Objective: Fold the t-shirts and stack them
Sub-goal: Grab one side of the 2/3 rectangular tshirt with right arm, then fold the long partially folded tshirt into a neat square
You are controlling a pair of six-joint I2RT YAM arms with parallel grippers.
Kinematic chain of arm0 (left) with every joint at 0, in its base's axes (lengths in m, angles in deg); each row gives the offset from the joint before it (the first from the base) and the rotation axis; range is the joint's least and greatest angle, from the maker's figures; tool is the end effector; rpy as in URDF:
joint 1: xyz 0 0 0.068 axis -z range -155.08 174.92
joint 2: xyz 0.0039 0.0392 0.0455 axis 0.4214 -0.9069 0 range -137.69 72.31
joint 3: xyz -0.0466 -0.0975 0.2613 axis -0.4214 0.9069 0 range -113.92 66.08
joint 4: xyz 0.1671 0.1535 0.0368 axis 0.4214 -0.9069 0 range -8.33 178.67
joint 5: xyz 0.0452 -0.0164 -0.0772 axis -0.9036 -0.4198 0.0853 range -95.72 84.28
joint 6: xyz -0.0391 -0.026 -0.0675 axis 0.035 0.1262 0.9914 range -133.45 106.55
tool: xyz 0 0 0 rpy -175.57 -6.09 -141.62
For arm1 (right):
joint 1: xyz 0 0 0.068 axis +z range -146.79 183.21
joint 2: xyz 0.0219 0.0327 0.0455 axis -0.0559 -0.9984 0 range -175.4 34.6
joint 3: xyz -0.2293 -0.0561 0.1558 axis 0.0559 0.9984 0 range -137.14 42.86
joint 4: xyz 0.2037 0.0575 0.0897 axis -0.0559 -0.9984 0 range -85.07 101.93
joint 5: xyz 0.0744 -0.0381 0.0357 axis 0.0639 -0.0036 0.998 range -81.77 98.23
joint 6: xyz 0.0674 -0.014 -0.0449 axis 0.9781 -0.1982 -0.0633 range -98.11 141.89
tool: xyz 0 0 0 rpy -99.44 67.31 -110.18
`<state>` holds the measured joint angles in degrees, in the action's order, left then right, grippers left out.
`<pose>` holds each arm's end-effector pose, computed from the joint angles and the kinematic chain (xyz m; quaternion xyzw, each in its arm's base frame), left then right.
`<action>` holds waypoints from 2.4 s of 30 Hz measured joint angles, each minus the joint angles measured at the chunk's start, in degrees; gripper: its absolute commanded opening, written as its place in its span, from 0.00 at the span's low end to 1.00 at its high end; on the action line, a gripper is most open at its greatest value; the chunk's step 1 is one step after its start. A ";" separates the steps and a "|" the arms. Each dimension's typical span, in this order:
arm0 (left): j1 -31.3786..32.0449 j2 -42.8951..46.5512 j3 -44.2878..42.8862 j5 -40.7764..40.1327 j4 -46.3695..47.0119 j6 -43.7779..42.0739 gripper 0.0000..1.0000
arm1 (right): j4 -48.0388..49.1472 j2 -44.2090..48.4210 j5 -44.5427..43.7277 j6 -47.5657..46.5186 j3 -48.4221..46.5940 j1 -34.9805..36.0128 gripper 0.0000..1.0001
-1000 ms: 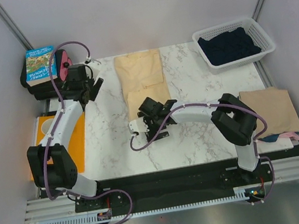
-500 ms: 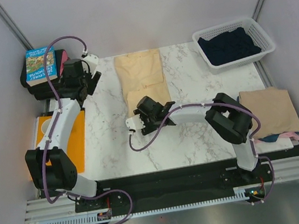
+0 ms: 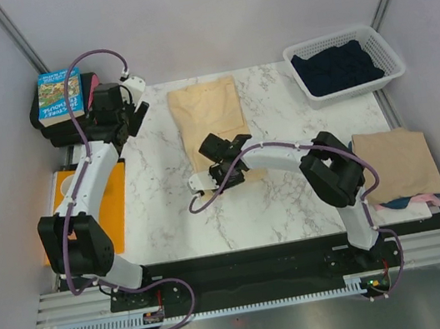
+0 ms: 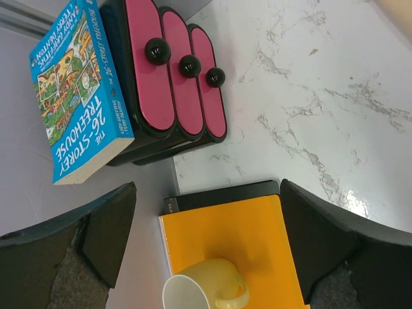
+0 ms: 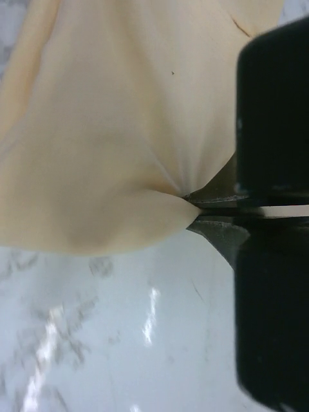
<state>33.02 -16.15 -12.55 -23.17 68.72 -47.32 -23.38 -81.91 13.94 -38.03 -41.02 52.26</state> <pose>0.3538 -0.0286 0.3402 0.2352 0.8256 0.2385 0.4541 0.2614 0.3122 0.1613 -0.8035 0.5617 0.0305 0.1949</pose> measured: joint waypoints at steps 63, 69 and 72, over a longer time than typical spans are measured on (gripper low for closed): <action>-0.04 -2.36 -6.27 3.08 -0.09 -1.77 0.99 | -3.43 6.03 -6.25 -16.52 -15.89 -0.31 0.00; -0.04 -3.39 -7.19 3.08 -0.13 -1.77 0.99 | 3.43 4.63 -7.13 -17.09 -14.12 -1.79 0.15; -0.04 -4.15 -7.76 3.08 -0.13 -1.77 1.00 | 7.85 3.02 -8.33 -17.03 -12.74 -2.38 0.98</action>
<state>32.98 -20.31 -20.30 -20.09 68.59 -49.09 -15.53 -78.89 5.62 -55.06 -53.76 49.88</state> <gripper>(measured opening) 0.993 0.282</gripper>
